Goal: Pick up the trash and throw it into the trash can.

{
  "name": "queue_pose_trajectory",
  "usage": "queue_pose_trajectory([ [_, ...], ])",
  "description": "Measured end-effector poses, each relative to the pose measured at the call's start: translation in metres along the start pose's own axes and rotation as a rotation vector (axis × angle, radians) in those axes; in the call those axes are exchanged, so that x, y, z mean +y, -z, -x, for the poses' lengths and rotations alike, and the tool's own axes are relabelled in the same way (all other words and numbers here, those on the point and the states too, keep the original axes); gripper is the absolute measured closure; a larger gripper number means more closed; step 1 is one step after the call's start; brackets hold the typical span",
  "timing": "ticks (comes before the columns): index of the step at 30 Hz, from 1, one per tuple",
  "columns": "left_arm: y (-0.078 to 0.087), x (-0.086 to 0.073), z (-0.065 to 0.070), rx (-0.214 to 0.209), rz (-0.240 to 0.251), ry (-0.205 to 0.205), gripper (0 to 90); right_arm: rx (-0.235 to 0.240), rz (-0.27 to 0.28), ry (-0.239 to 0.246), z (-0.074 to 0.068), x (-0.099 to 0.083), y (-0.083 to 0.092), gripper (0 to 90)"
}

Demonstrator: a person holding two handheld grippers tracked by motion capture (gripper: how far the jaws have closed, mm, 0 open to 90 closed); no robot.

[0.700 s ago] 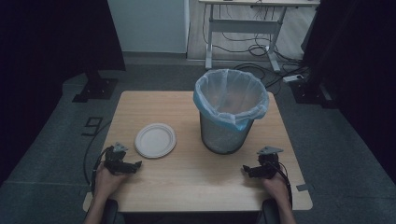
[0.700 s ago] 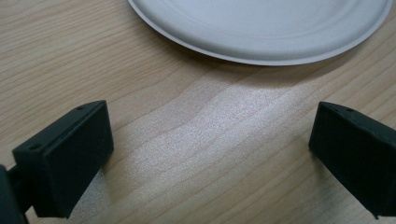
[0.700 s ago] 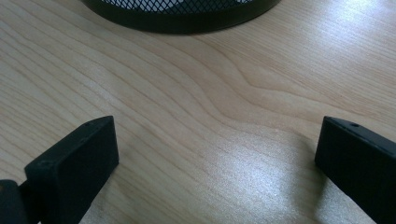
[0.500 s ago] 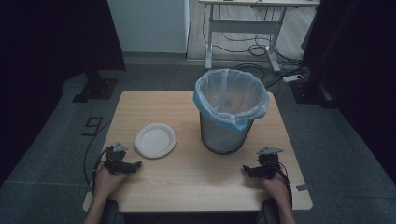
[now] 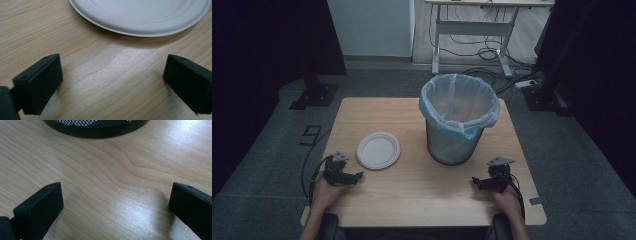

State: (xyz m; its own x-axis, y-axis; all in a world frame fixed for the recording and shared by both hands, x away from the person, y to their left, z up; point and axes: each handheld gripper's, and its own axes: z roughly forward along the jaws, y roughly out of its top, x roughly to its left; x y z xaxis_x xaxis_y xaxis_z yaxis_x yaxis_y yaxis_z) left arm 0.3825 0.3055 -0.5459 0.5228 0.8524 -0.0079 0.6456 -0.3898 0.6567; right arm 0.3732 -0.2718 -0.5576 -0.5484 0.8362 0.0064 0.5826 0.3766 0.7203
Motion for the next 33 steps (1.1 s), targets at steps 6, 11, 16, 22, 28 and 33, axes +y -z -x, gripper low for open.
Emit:
queue_pose_trajectory([
  [6,0.000,0.007,-0.006,0.005,-0.007,0.022,6.0,0.000,0.000,0.000,0.000,0.000,0.000,0.0],
  [11,0.001,0.020,-0.009,-0.014,0.014,0.028,7.3,0.000,0.000,0.000,0.000,0.000,0.000,0.0],
  [16,-0.001,0.038,-0.013,-0.025,0.026,0.029,9.5,-0.002,0.000,-0.002,0.000,0.000,0.000,0.0],
  [22,-0.005,0.058,-0.020,-0.020,0.038,0.026,14.2,-0.003,0.000,-0.003,-0.001,0.000,0.000,0.0],
  [28,-0.012,0.076,-0.025,-0.004,0.041,0.019,17.0,-0.004,0.000,-0.003,-0.001,0.000,0.000,0.0],
  [33,-0.022,0.085,-0.030,0.000,0.035,0.017,23.0,-0.004,0.000,-0.003,-0.001,0.000,0.000,0.0],
])
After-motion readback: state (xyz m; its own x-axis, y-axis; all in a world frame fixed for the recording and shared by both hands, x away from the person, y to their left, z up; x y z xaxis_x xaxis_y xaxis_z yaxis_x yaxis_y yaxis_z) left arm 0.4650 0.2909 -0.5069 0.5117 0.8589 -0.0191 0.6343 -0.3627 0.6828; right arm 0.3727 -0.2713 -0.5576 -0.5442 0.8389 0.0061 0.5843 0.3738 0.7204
